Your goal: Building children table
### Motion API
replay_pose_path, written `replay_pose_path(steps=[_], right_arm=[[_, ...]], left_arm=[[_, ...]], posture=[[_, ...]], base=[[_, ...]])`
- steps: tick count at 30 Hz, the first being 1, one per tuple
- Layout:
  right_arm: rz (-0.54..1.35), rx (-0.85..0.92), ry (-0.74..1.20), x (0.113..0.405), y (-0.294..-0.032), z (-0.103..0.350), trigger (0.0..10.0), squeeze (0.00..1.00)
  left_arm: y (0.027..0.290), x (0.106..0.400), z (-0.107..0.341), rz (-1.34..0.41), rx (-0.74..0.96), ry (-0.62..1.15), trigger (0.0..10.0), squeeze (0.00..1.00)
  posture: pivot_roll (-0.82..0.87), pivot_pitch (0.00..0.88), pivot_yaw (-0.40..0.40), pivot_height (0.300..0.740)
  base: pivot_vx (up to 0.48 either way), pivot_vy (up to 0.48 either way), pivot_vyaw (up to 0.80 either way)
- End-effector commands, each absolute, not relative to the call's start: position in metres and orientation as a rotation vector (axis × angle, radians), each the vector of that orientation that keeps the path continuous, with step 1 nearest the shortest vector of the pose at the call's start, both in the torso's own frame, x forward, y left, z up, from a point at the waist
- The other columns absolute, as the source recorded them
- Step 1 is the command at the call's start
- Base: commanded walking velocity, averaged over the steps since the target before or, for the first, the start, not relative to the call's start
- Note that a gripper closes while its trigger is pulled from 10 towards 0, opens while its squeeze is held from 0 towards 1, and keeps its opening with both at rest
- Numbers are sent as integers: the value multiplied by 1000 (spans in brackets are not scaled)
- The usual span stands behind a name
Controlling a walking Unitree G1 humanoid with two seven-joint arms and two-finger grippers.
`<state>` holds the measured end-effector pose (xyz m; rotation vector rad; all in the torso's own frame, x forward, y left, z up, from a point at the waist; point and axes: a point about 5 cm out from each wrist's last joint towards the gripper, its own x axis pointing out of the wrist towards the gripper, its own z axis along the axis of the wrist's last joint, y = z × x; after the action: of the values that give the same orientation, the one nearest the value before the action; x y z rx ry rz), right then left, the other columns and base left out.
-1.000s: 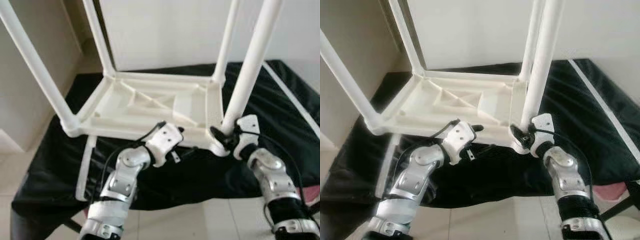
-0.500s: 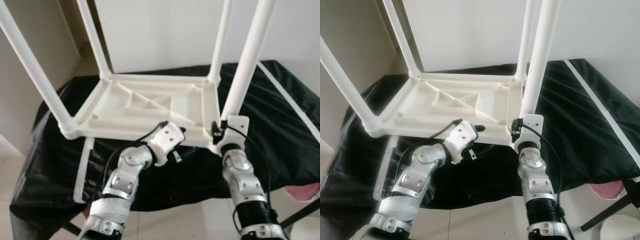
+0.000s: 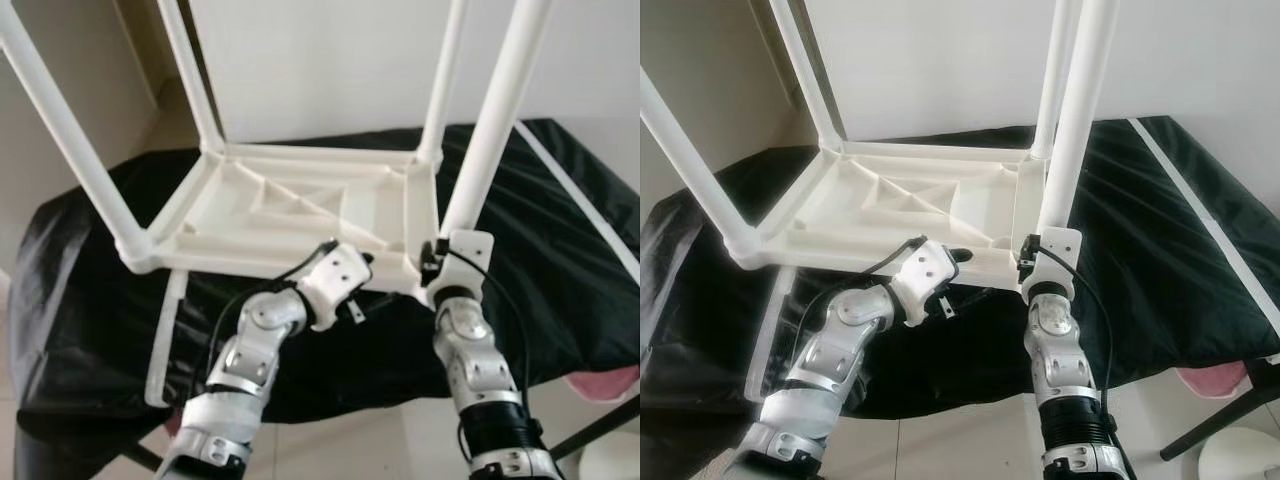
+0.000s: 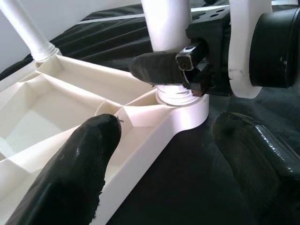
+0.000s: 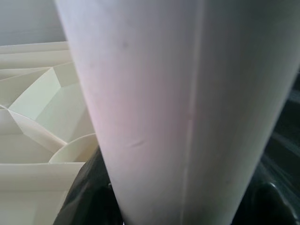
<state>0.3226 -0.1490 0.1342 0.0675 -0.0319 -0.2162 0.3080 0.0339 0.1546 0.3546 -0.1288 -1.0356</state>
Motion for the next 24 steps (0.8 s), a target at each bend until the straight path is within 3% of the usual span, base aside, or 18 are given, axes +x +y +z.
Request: replay_pose_path(steps=[1, 6, 7, 12, 20, 21, 23, 24], right_arm=[[-253, 140, -7, 322, -151, 131, 10000, 0], [-249, 121, -15, 322, -152, 132, 10000, 0], [-238, 117, -28, 322, -153, 134, 10000, 1000], [-211, 92, -67, 320, -156, 140, 10000, 1000], [-5, 37, -126, 302, -171, 137, 10000, 1000], [24, 22, -130, 301, -176, 137, 10000, 890], [43, 13, -133, 301, -179, 137, 10000, 890], [63, 10, -134, 301, -183, 138, 10000, 0]], left_arm=[[40, 318, 159, -845, 344, -163, 10000, 0], [40, 319, 159, -844, 342, -166, 10000, 0], [40, 319, 160, -845, 341, -167, 10000, 0], [39, 319, 159, -847, 340, -171, 10000, 0], [39, 320, 159, -850, 342, -175, 10000, 0], [40, 320, 159, -852, 343, -174, 10000, 0], [40, 320, 158, -853, 343, -174, 10000, 0], [40, 319, 158, -856, 345, -174, 10000, 0]], posture=[[-123, 0, 72, 740], [-126, 0, 71, 740], [-127, 0, 73, 740], [-128, 0, 74, 740], [-125, 0, 64, 740], [-124, 0, 63, 740], [-124, 0, 63, 740], [-123, 0, 63, 740]], base=[[0, 0, 0], [0, 0, 0], [0, 0, 0], [0, 0, 0], [0, 0, 0], [0, 0, 0], [0, 0, 0], [0, 0, 0]])
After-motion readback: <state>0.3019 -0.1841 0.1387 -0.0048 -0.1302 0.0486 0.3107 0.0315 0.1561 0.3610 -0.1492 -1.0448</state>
